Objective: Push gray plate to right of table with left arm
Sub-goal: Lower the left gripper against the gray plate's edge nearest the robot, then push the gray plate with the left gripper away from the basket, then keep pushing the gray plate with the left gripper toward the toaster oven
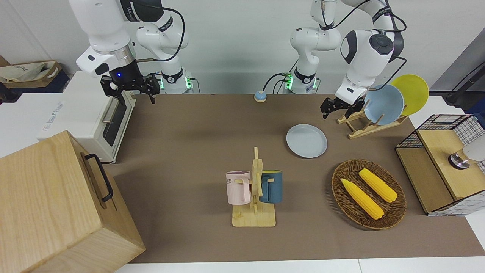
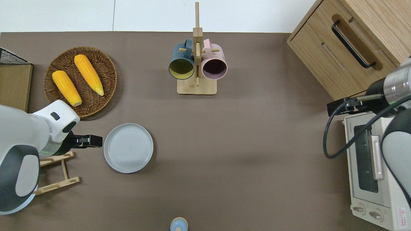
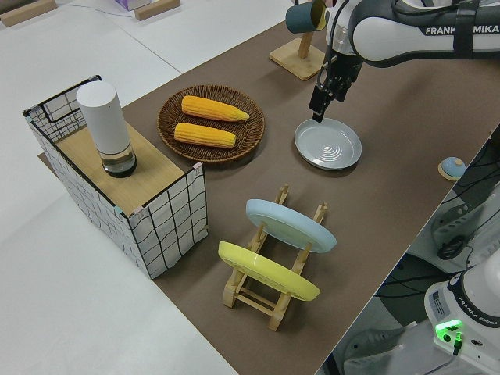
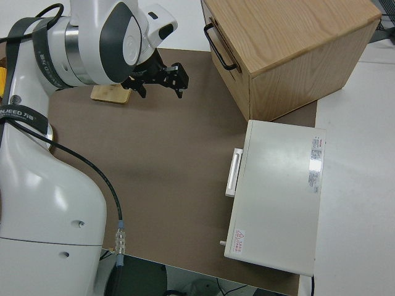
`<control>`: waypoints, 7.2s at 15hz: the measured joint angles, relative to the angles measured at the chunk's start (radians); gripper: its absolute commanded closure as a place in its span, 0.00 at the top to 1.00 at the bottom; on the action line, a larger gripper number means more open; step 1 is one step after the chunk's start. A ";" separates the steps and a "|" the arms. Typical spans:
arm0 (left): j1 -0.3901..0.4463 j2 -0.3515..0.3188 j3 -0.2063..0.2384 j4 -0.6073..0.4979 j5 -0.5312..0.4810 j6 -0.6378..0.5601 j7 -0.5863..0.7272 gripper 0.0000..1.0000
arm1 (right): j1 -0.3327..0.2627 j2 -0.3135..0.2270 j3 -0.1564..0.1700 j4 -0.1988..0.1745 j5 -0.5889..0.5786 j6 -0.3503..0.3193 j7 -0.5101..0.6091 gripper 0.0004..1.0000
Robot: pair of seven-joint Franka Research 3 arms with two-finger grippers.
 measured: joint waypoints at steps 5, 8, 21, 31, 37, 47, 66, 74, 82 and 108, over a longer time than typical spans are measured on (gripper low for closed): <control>0.000 -0.010 0.002 -0.114 0.000 0.139 0.000 0.99 | 0.000 0.000 0.000 0.000 0.000 0.000 0.000 0.98; 0.000 -0.010 0.002 -0.188 0.000 0.235 0.000 0.99 | 0.000 0.000 0.000 0.000 0.000 0.000 0.000 0.98; 0.001 0.079 0.002 -0.379 0.000 0.535 0.000 0.99 | 0.000 0.000 0.000 0.000 0.000 0.000 0.000 0.98; 0.001 0.088 0.005 -0.379 0.000 0.536 -0.007 0.01 | 0.000 0.000 0.000 0.000 0.000 0.000 0.000 0.98; 0.004 0.085 0.010 -0.374 -0.001 0.546 -0.006 0.00 | 0.000 0.000 0.000 0.000 0.000 0.000 0.000 0.98; -0.007 0.084 -0.007 -0.372 -0.003 0.552 -0.022 0.00 | 0.000 0.000 0.000 0.000 0.000 0.000 0.000 0.98; -0.454 0.200 -0.070 -0.235 -0.003 0.557 -0.653 0.00 | 0.000 0.000 0.000 0.000 0.000 0.000 0.000 0.98; -0.482 0.318 -0.188 -0.077 -0.002 0.568 -0.860 0.00 | 0.000 0.000 0.000 0.000 0.000 0.000 0.000 0.98; -0.575 0.435 -0.196 0.086 -0.002 0.569 -1.027 0.00 | 0.000 0.000 0.000 0.000 0.000 0.000 0.000 0.98; -0.648 0.564 -0.187 0.269 0.019 0.565 -1.156 0.99 | 0.000 0.000 0.000 0.000 0.000 0.000 0.000 0.98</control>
